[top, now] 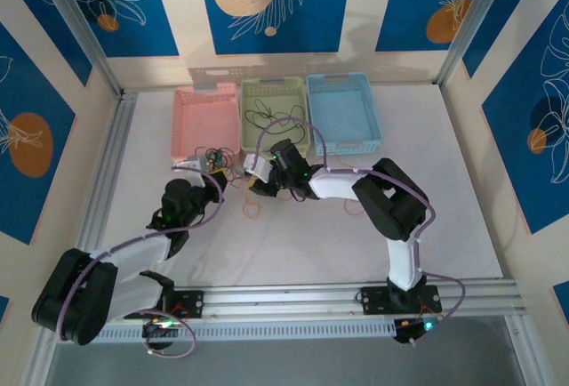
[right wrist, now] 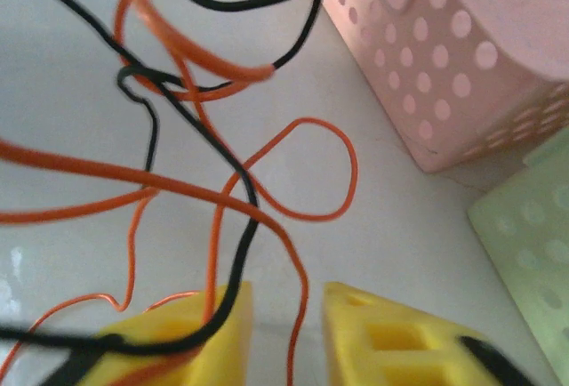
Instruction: Untangle the cables
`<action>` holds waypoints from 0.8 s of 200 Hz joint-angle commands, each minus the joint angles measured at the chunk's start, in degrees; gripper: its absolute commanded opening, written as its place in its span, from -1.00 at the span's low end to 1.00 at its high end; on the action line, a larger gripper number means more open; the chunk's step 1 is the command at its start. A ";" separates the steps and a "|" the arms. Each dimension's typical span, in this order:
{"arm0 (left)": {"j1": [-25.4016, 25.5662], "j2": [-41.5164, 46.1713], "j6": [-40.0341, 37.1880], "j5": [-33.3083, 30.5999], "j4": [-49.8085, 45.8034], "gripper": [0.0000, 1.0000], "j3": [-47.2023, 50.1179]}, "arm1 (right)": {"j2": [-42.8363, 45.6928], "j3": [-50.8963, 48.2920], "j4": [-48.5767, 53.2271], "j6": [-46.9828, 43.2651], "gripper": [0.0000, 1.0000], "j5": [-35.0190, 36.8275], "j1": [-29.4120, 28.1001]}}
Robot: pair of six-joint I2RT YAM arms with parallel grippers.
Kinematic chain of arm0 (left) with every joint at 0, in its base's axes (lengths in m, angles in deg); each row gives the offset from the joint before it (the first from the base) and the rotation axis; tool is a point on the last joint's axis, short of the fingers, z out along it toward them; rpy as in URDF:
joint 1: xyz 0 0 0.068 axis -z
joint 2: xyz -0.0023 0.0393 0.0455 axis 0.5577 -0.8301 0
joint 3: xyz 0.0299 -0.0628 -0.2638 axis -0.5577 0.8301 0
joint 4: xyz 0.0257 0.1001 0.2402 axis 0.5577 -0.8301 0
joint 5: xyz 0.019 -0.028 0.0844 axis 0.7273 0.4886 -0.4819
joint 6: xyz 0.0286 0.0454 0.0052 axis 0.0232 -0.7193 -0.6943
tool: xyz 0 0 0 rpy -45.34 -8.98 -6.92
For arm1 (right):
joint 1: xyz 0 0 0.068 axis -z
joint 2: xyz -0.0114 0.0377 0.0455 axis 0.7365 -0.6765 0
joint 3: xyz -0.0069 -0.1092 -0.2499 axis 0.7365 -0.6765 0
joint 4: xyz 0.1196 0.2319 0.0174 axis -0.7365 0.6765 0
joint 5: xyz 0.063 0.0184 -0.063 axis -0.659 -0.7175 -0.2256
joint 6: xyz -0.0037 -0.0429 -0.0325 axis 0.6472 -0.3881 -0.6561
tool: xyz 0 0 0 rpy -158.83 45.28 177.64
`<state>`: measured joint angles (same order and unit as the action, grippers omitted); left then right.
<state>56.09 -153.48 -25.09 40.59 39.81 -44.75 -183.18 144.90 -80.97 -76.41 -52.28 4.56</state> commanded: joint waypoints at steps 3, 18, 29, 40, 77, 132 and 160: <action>-0.71 0.70 -1.18 1.91 3.66 -1.00 0.45 | -0.43 0.72 0.15 0.72 -0.67 -1.16 0.42; -0.77 0.72 -1.14 1.43 3.36 -1.00 0.39 | 0.51 -0.10 -1.76 1.20 -0.87 1.16 0.59; -0.79 0.74 -1.04 0.83 2.82 -1.00 0.28 | 1.96 -1.21 -3.49 2.39 -0.91 3.68 1.19; -0.74 0.76 -0.85 -0.23 1.99 -1.00 0.15 | 3.69 -2.73 -5.50 4.12 -0.93 5.52 2.31; -0.75 0.75 0.00 -4.68 -2.74 -1.00 -1.01 | 10.86 -9.05 -12.63 13.11 -0.95 14.47 7.55; -0.93 1.07 0.84 -7.53 -4.94 -1.00 -1.22 | 25.19 -24.75 -22.41 39.45 -0.96 23.72 24.84; -1.01 0.92 0.95 -7.75 -5.21 -1.00 -1.31 | 26.60 -28.04 -21.31 51.06 -0.97 22.35 31.98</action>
<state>56.02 -153.46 -24.83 34.30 34.96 -44.82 -157.58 119.55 -100.47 -40.70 -31.30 32.86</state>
